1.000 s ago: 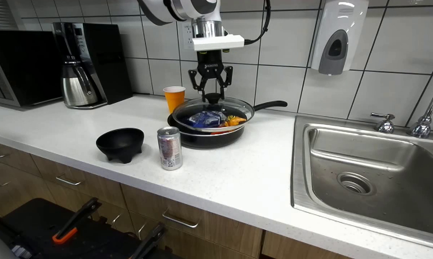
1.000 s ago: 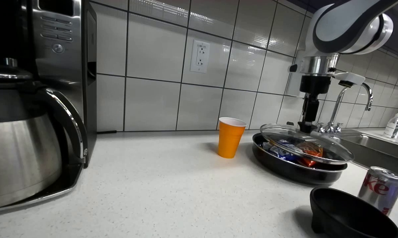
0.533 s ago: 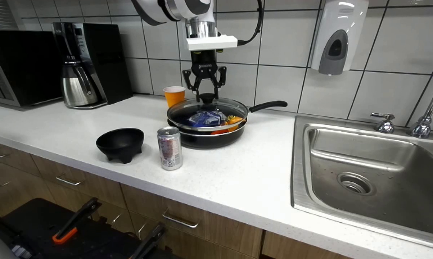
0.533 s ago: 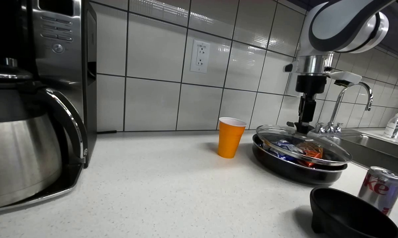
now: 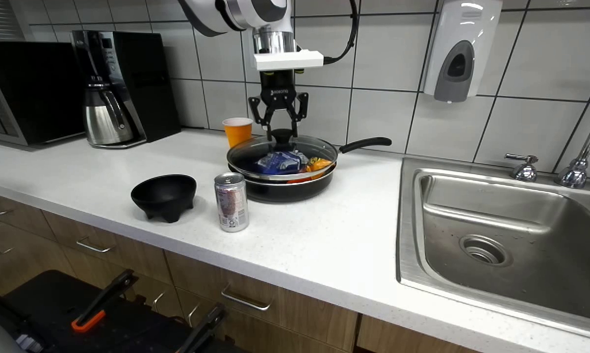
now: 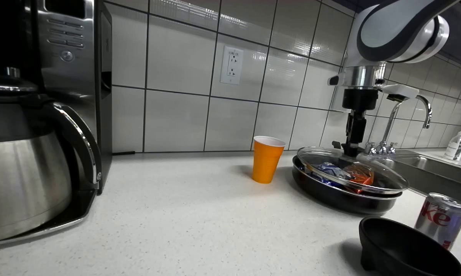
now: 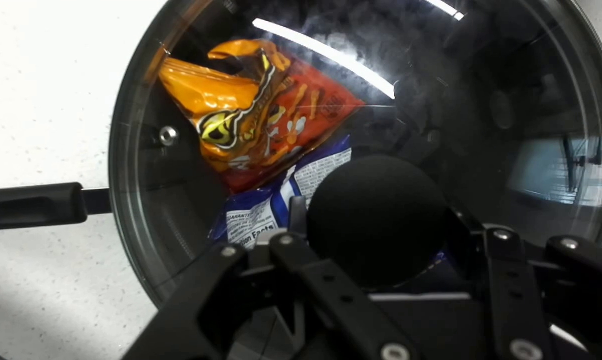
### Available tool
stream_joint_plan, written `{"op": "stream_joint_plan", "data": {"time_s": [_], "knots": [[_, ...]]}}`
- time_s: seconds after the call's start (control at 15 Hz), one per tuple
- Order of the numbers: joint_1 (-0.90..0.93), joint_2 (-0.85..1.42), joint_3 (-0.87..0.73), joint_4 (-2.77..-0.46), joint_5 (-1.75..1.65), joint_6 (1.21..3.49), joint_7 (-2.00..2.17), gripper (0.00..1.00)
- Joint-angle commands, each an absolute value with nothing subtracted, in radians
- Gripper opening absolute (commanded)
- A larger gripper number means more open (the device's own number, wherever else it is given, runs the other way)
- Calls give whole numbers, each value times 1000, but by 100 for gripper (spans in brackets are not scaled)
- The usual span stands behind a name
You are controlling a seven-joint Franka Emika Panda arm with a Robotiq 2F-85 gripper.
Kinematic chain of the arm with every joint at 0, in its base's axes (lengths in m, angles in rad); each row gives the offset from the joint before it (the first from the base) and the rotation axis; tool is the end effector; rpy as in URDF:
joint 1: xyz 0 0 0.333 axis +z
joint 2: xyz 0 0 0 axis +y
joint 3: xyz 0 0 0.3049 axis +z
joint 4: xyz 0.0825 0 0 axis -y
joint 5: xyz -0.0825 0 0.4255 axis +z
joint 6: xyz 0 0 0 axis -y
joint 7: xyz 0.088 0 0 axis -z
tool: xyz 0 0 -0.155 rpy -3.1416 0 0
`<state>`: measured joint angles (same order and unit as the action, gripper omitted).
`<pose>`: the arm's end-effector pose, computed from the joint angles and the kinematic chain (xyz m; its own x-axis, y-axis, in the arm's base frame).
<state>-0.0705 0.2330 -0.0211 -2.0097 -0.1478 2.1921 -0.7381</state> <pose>0.6120 -0.0673 0.2518 0.7376 0.6641 -0.1222 0.6729 -0.7380 0.0512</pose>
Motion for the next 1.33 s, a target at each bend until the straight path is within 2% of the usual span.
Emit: {"op": "stream_joint_plan", "data": {"time_s": [0.0, 1.27], "knots": [[-77, 217, -12, -1991, -155, 2168, -765, 39], [-80, 225, -8, -2012, -156, 2223, -809, 39]]}}
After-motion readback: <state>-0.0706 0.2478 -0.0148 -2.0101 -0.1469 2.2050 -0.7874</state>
